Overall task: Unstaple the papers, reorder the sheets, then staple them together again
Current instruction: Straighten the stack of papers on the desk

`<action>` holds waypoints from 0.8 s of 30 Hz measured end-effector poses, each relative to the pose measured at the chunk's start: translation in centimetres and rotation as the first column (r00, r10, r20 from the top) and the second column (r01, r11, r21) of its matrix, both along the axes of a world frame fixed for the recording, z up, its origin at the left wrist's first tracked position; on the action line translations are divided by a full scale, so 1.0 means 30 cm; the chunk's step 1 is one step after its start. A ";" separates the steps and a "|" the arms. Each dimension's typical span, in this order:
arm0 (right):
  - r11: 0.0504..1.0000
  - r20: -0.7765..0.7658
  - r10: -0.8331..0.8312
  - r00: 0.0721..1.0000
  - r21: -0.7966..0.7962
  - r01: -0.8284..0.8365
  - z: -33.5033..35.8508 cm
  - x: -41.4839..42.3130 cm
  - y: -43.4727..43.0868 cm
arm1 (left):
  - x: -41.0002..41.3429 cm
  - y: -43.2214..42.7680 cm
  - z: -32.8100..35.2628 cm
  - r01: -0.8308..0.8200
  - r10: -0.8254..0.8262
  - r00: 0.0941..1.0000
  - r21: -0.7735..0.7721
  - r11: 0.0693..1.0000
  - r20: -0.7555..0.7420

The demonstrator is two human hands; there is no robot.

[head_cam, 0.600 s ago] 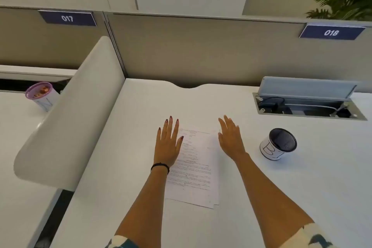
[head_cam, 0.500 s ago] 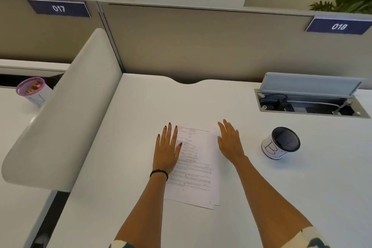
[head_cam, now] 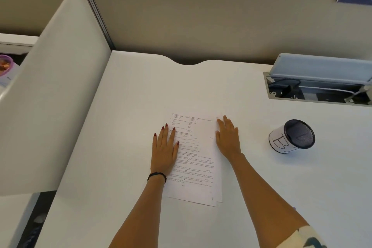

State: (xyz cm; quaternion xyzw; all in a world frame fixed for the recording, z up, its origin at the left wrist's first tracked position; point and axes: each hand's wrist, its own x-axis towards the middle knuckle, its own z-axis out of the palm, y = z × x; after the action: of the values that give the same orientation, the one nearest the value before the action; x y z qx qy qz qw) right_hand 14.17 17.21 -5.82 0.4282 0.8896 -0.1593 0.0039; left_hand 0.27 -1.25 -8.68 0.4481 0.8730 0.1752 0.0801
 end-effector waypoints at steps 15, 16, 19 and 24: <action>0.998 -0.064 -0.008 0.998 -0.059 0.005 -0.039 0.016 -0.022 | -0.128 0.183 0.085 -0.526 0.395 0.790 0.187 0.830 0.468; 0.998 -0.064 -0.003 0.998 -0.070 -0.002 -0.038 0.019 -0.020 | -0.135 0.199 0.091 -0.547 0.423 0.773 0.159 0.822 0.473; 0.996 -0.068 0.014 0.998 -0.091 -0.020 -0.039 0.034 -0.013 | -0.148 0.226 0.103 -0.597 0.469 0.721 0.115 0.794 0.511; 0.994 -0.099 0.025 0.995 -0.102 -0.035 -0.038 0.057 -0.018 | -0.148 0.209 0.129 -0.629 0.418 0.643 0.132 0.766 0.642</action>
State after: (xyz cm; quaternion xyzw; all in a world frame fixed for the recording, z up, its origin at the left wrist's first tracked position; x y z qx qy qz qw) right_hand 15.89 16.66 -6.96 0.4056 0.8856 -0.2259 -0.0149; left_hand -4.17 5.01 -4.81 0.1024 0.8533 0.4677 0.2063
